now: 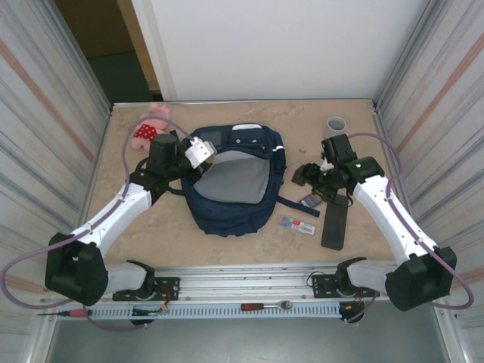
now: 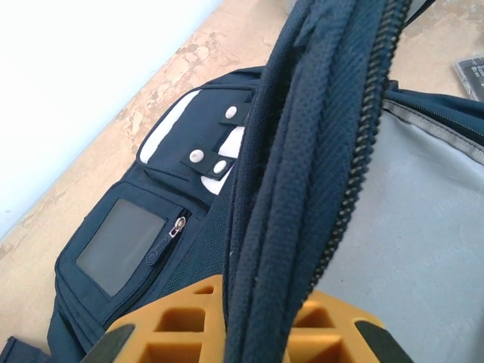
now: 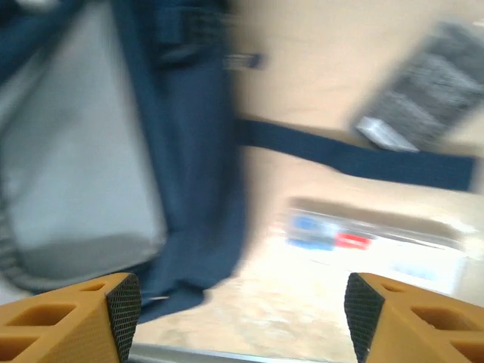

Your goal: Pack books, pencil case, and school supplies into a backpack

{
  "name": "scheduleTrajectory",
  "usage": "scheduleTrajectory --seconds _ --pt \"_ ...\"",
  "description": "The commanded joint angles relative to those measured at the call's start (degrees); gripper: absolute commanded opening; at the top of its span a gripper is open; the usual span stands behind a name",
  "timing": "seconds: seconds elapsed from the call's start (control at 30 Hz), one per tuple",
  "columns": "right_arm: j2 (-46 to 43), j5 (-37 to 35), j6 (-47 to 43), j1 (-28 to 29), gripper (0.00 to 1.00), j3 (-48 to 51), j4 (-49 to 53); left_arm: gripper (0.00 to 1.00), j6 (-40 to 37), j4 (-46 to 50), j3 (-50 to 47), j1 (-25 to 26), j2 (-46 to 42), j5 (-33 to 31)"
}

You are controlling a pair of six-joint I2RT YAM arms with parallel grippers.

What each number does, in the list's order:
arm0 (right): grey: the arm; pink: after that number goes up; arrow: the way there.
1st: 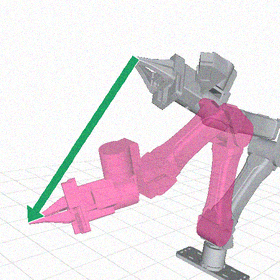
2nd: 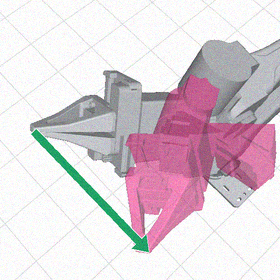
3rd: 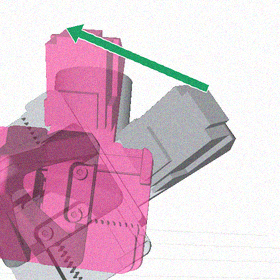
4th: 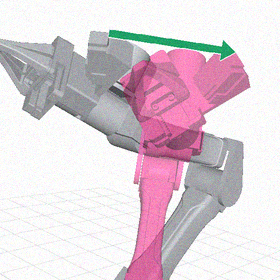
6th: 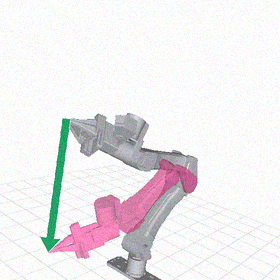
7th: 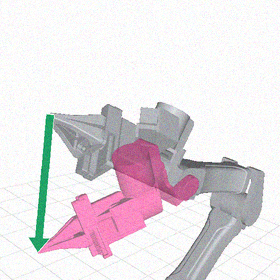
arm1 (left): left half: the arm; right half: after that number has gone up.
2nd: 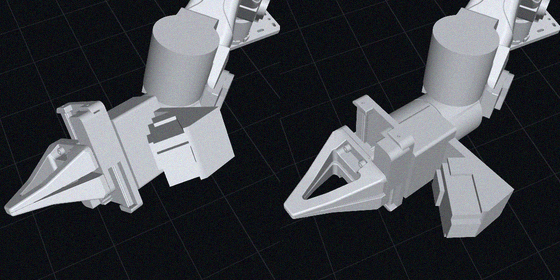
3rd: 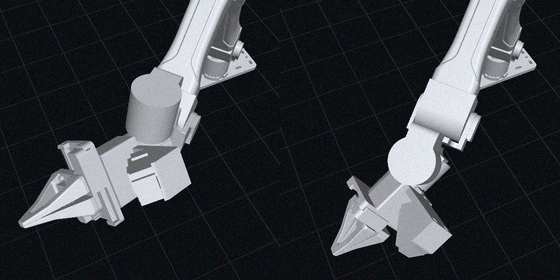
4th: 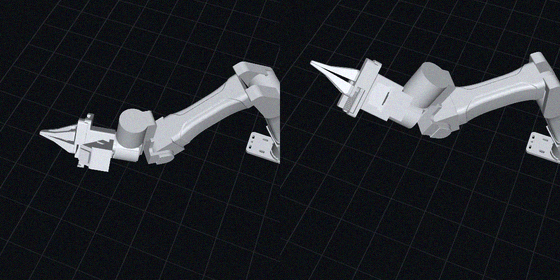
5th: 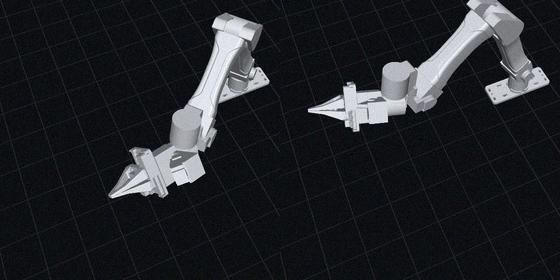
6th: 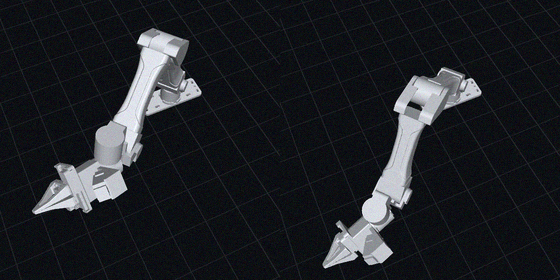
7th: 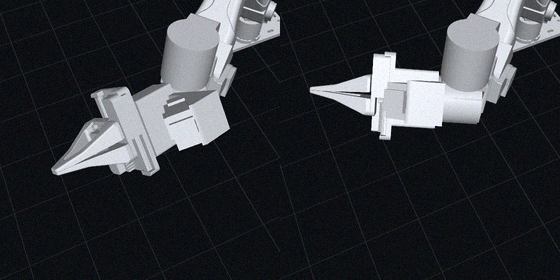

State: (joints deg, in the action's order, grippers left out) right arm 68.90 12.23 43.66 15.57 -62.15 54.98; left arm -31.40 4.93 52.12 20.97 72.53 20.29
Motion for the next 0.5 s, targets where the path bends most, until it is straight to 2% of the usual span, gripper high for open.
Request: scheduleTrajectory --seconds 0.0,0.1,0.27,0.47 --pt "-1.02 -8.83 -3.70 -6.34 0.78 3.82 11.89 0.00 3.09 -1.38 2.29 -0.93 -2.78 -0.80" --pt "-0.92 -8.88 -4.89 -12.04 0.81 7.10 10.51 0.00 3.37 -1.67 1.99 -1.02 -2.75 -0.40" --pt "2.40 -13.28 -7.37 -16.84 0.87 9.10 9.32 0.00 3.78 -2.09 1.58 -1.07 -2.54 -0.23" --pt "8.04 -12.07 -11.02 -17.70 0.93 10.09 3.53 0.00 4.49 -2.76 1.14 -1.11 -2.13 0.15"
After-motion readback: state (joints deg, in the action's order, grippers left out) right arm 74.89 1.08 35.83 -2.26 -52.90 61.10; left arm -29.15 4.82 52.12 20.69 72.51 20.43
